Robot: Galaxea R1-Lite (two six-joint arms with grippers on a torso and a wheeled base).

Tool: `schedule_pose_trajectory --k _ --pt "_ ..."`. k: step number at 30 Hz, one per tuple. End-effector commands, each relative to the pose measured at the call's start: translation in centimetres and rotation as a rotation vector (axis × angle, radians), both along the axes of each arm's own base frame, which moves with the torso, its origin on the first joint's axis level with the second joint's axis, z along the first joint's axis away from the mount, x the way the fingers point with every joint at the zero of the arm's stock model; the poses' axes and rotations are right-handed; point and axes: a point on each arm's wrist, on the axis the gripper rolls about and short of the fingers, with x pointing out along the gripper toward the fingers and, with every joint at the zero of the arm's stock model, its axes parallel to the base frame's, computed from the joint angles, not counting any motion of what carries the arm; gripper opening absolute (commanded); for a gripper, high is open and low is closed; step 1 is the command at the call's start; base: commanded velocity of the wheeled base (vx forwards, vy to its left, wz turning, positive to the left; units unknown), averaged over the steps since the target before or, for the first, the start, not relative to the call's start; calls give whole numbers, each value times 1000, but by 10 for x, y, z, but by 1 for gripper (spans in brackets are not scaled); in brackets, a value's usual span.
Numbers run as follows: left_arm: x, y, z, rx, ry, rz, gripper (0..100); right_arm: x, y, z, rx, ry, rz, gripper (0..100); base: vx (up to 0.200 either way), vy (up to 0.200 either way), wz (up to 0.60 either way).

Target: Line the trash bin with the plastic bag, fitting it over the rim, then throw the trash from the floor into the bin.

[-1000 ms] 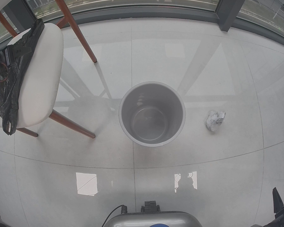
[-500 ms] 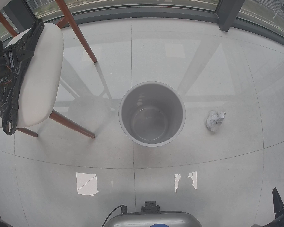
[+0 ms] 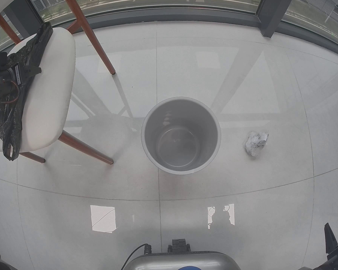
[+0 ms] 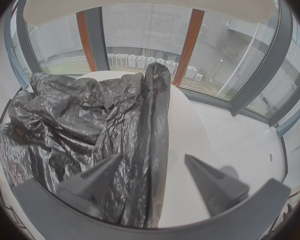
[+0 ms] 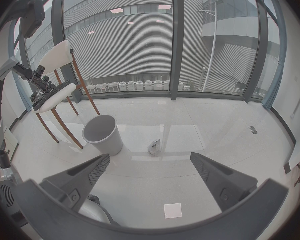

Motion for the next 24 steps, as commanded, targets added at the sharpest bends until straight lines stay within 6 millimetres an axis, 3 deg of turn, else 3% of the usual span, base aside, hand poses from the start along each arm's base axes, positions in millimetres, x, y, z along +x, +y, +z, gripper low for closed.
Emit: schedule_pose_trajectory --k 1,24 --pt "1 0 5 6 -41 -2 0 1 0 -5 0 9 0 100 0 0 0" --pt "-3 -2 6 12 -76 -9 0 1 0 -5 0 9 0 100 0 0 0"
